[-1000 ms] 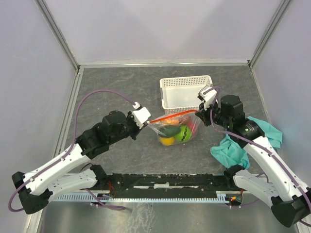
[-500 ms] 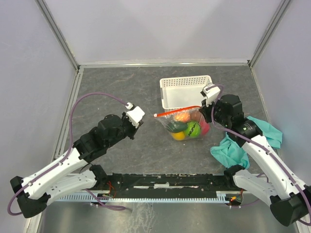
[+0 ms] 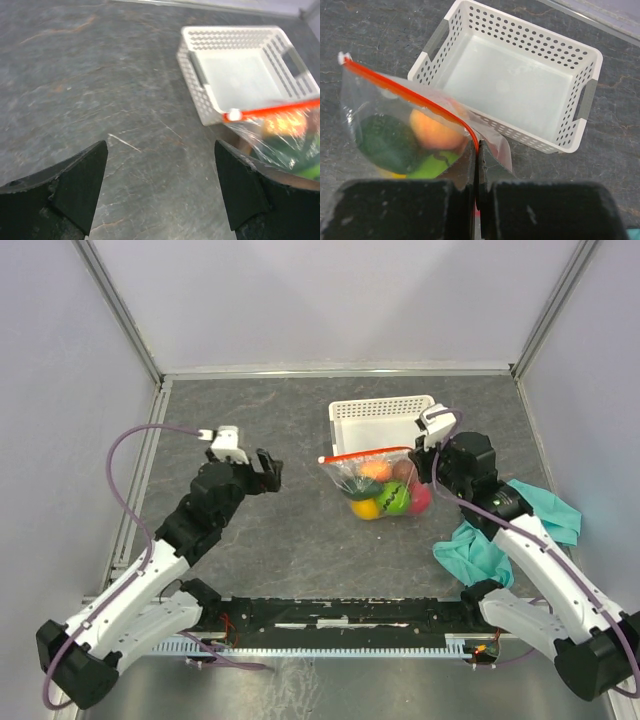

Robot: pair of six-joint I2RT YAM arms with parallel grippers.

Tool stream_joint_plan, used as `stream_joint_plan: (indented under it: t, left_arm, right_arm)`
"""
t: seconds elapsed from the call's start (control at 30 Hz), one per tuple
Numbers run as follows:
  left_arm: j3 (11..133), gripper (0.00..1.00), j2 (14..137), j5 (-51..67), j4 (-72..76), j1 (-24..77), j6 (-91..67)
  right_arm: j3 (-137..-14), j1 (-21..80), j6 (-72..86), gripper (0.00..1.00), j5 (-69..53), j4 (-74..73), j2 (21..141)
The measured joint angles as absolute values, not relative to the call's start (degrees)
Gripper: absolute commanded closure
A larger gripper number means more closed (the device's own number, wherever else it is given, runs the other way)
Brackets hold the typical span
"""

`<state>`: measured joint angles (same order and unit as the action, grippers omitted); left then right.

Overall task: Place the food in the zip-top bag and seal the zipper
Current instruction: Place the zipper food storage bag at the center of the board.

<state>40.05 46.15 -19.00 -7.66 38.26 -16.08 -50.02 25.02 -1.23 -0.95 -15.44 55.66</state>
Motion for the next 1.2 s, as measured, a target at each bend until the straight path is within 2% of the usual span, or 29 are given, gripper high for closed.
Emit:
stream_joint_plan:
  t: [0.13, 0.37, 0.57, 0.67, 0.8, 0.97, 1.1, 1.17, 1.2]
  left_arm:
    - [39.03, 0.02, 43.75, -17.02, -10.35, 29.82, -24.36]
    - [34.30, 0.01, 24.18, -16.43, -18.83, 29.28, -33.34]
    - [32.67, 0.00, 8.08, -17.37, -26.39, 29.28, -38.06]
    - [32.62, 0.00, 5.21, -19.00, -30.70, 29.28, -39.83]
    - [33.01, 0.00, 5.21, -20.21, -35.75, 29.28, -40.01]
    - [36.21, 0.00, 6.55, -22.33, -41.15, 29.28, -41.10]
    - [37.78, 0.00, 6.68, -23.33, -42.78, 29.28, -42.54]
    - [37.78, 0.00, 6.57, -23.16, -43.29, 29.28, -42.54]
    - [37.80, 0.00, 6.52, -22.96, -43.44, 29.28, -42.54]
  right_arm:
    - [-47.55, 25.02, 0.43, 0.98, -0.80, -15.92, 51.24]
    - [-37.76, 24.99, 6.92, 0.96, -2.68, -20.73, 34.33]
    - [-29.45, 24.99, 15.81, 0.90, -9.98, -23.46, 19.35]
    - [-27.00, 24.99, 19.90, 0.81, -14.02, -25.10, 17.21]
    - [-26.65, 24.99, 23.62, 0.63, -17.54, -28.49, 16.34]
    - [-27.99, 24.99, 26.98, 0.39, -16.19, -35.53, 10.79]
    - [-32.23, 24.99, 29.19, 0.28, -13.13, -40.71, 5.63]
    - [-35.66, 24.99, 30.02, 0.15, -10.20, -43.97, 3.62]
    - [-36.32, 24.99, 30.39, 0.03, -9.67, -44.51, 3.31]
